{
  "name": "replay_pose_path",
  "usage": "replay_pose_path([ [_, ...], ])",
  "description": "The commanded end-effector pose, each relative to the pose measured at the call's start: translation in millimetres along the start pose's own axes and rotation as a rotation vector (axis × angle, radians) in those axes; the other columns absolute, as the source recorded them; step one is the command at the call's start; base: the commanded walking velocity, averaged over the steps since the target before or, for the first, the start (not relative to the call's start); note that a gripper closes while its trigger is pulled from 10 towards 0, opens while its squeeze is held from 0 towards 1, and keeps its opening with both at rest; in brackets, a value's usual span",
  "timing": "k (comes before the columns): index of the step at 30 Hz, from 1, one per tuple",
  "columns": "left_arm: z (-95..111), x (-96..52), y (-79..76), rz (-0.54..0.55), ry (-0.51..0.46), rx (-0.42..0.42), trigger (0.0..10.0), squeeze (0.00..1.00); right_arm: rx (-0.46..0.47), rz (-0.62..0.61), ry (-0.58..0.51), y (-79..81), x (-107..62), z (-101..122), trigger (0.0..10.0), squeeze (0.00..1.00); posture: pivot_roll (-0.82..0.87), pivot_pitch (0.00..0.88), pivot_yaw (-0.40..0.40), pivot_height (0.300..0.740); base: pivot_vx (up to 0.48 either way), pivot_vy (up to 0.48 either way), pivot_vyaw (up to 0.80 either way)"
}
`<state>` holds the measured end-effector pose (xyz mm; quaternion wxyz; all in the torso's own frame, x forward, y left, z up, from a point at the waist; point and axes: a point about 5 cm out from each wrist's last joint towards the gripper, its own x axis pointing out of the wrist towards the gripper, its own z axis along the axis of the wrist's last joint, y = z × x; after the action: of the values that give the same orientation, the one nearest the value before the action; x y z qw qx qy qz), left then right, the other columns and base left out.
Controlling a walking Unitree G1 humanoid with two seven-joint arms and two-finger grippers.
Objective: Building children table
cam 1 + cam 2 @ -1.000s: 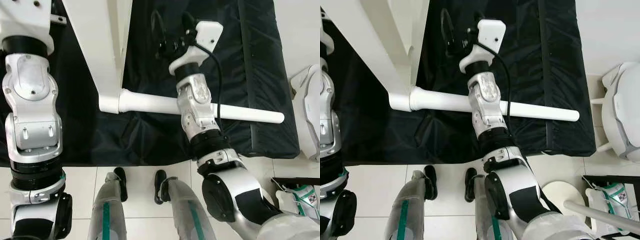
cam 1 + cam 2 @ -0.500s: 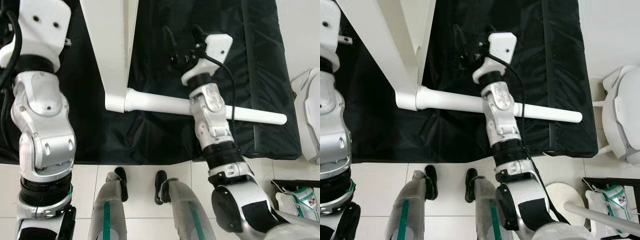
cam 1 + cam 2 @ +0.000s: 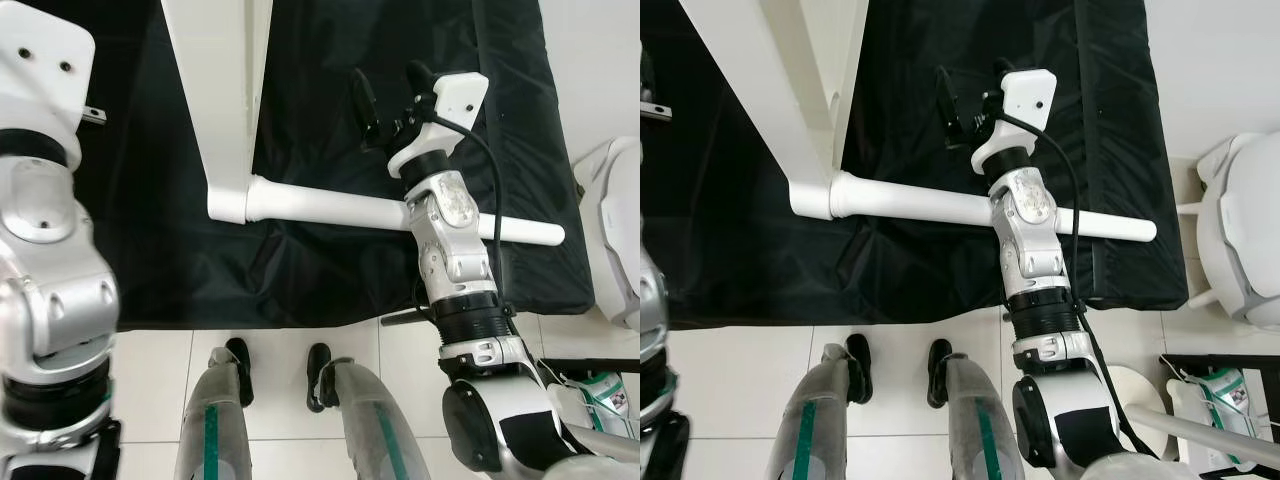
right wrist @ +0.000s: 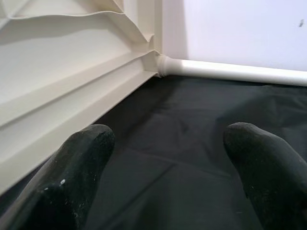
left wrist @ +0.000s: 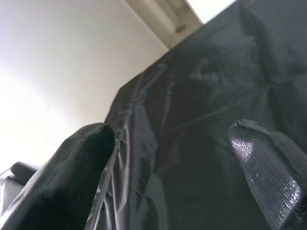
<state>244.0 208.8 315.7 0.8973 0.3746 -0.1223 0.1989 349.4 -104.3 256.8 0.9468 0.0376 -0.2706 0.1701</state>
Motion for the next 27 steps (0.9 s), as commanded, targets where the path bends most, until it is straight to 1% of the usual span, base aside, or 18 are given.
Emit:
replay_pose_path([
  [1, 2.1, -9.6, -11.0, -0.154, -0.031, 0.006, 10.0, 0.00, -0.007, 0.009, 0.018, -2.5, -4.8, -2.2, 10.0, 0.00, 0.15, 0.256, -0.163, 0.740, 0.000, 0.000, 0.00],
  [2, 2.1, -9.6, -11.0, -0.154, -0.031, 0.006, 10.0, 0.00, -0.007, 0.009, 0.018, -2.5, -4.8, -2.2, 10.0, 0.00, 0.15, 0.256, -0.163, 0.740, 0.000, 0.000, 0.00],
  [3, 1.9, -15.7, -20.9, -0.290, -0.040, 0.017, 10.0, 0.00, -0.016, 0.019, 0.023, -4.1, -4.9, -1.9, 10.0, 0.00, 0.16, 0.247, -0.169, 0.740, 0.000, 0.000, 0.00],
  [4, 1.9, -15.7, -20.9, -0.290, -0.040, 0.017, 10.0, 0.00, -0.016, 0.019, 0.023, -4.1, -4.9, -1.9, 10.0, 0.00, 0.16, 0.247, -0.169, 0.740, 0.000, 0.000, 0.00],
  [5, 1.3, -23.7, -30.0, -0.429, -0.031, -0.004, 10.0, 0.00, -0.028, 0.034, 0.028, -5.5, -5.1, -2.0, 10.0, 0.00, 0.17, 0.236, -0.173, 0.740, 0.000, 0.000, 0.00],
  [8, 1.3, -23.7, -30.0, -0.429, -0.031, -0.004, 10.0, 0.00, -0.028, 0.034, 0.028, -5.5, -5.1, -2.0, 10.0, 0.00, 0.17, 0.236, -0.173, 0.740, 0.000, 0.000, 0.00],
  [10, 0.4, -40.5, -43.6, -0.666, -0.025, -0.019, 10.0, 0.00, -0.047, 0.051, 0.035, -8.6, -4.1, -3.2, 10.0, 0.00, 0.19, 0.193, -0.179, 0.740, 0.000, 0.000, 0.00],
  [11, 0.4, -40.5, -43.6, -0.666, -0.025, -0.019, 10.0, 0.00, -0.047, 0.051, 0.035, -8.6, -4.1, -3.2, 10.0, 0.00, 0.19, 0.193, -0.179, 0.740, 0.000, 0.000, 0.00],
  [12, -0.1, -46.2, -47.1, -0.734, -0.021, -0.027, 10.0, 0.00, -0.052, 0.055, 0.037, -9.7, -3.4, -3.7, 10.0, 0.00, 0.19, 0.193, -0.179, 0.740, 0.000, 0.000, 0.00],
  [14, -0.1, -46.2, -47.1, -0.734, -0.021, -0.027, 10.0, 0.00, -0.052, 0.055, 0.037, -9.7, -3.4, -3.7, 10.0, 0.00, 0.19, 0.193, -0.179, 0.740, 0.000, 0.000, 0.00],
  [16, 0.6, -54.2, -49.5, -0.831, -0.019, -0.052, 10.0, 0.00, -0.064, 0.052, 0.033, -13.3, -1.8, -3.0, 10.0, 0.00, 0.20, 0.167, -0.181, 0.740, 0.000, 0.000, 0.00],
  [18, 0.6, -54.2, -49.5, -0.831, -0.019, -0.052, 10.0, 0.00, -0.064, 0.052, 0.033, -13.3, -1.8, -3.0, 10.0, 0.00, 0.20, 0.167, -0.181, 0.740, 0.000, 0.000, 0.00],
  [20, 1.9, -58.2, -48.9, -0.875, -0.032, -0.054, 10.0, 0.00, -0.067, 0.048, 0.033, -14.9, -1.4, -2.6, 10.0, 0.00, 0.20, 0.150, -0.181, 0.740, 0.000, 0.000, 0.00],
  [21, 3.5, -63.7, -47.9, -0.925, -0.050, -0.068, 10.0, 0.00, -0.073, 0.044, 0.034, -16.9, -1.7, -2.4, 10.0, 0.00, 0.20, 0.141, -0.181, 0.740, 0.000, 0.000, 0.00],
  [23, 3.5, -63.7, -47.9, -0.925, -0.050, -0.068, 10.0, 0.00, -0.073, 0.044, 0.034, -16.9, -1.7, -2.4, 10.0, 0.00, 0.20, 0.141, -0.181, 0.740, 0.000, 0.000, 0.00],
  [24, 4.5, -67.4, -46.8, -0.960, -0.062, -0.075, 10.0, 0.00, -0.075, 0.043, 0.035, -18.0, -2.0, -2.3, 10.0, 0.00, 0.20, 0.141, -0.181, 0.740, 0.000, 0.000, 0.00],
  [25, 8.0, -71.4, -47.7, -1.008, -0.082, -0.122, 10.0, 0.00, -0.081, 0.040, 0.037, -19.5, -3.1, -2.6, 10.0, 0.00, 0.20, 0.133, -0.182, 0.740, 0.000, 0.000, 0.00],
  [27, 8.0, -71.4, -47.7, -1.008, -0.082, -0.122, 10.0, 0.00, -0.081, 0.040, 0.037, -19.5, -3.1, -2.6, 10.0, 0.00, 0.20, 0.133, -0.182, 0.740, 0.000, 0.000, 0.00],
])
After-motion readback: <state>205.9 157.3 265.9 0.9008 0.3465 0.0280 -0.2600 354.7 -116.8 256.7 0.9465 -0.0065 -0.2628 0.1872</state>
